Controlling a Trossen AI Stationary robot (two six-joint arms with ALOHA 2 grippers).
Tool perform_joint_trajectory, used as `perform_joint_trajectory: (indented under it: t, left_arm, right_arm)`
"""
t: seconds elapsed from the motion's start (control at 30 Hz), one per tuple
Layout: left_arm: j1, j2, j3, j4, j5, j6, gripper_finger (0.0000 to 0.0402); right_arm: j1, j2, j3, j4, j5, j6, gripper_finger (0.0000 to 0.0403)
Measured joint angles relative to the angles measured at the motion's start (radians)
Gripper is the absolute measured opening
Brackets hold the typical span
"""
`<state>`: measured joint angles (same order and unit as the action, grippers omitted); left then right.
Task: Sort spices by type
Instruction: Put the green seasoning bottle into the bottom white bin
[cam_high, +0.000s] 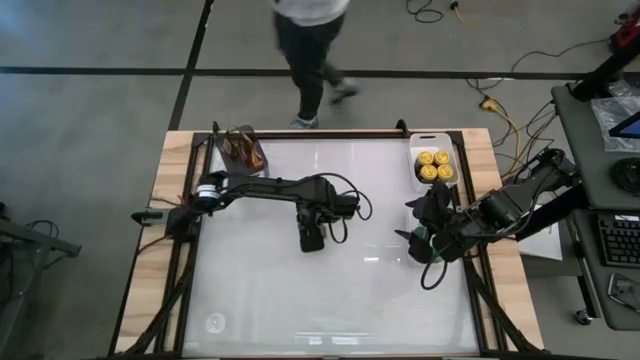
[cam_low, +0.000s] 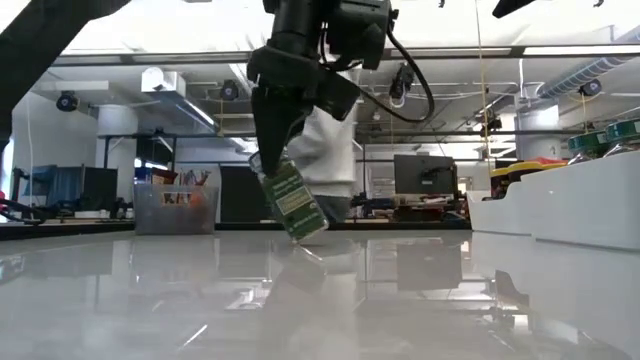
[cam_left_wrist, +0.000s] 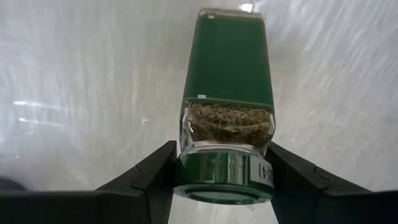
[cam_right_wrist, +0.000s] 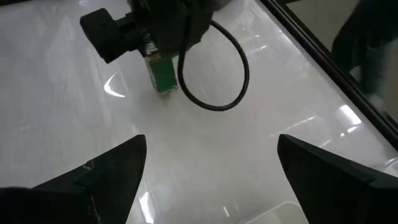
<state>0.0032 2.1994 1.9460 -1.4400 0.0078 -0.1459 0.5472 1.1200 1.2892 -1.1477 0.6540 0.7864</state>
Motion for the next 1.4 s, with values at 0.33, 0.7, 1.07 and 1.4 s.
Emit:
perform_joint_trajectory:
  t: [0.33, 0.7, 1.07, 1.4]
  left_arm:
    - [0.005, 0.018, 0.101, -0.111, -0.016, -0.044, 0.0188]
    - [0.004, 0.01, 0.023, -0.133, 0.038, -0.099, 0.0188]
    - [0.009, -0.059, -0.083, -0.131, 0.036, -0.15, 0.0188]
    - [0.011, -0.078, -0.16, -0.136, 0.027, -0.156, 0.0189]
  right_arm:
    - [0.0, 0.0, 0.0, -0.001, 0.0, 0.0, 0.0352]
    - [0.0, 0.0, -0.003, -0.002, 0.0, -0.001, 0.0352]
    - [0.0, 0.0, -0.003, -0.001, 0.0, -0.001, 0.0352]
    - [0.0, 0.0, -0.014, 0.002, 0.0, 0.006, 0.0352]
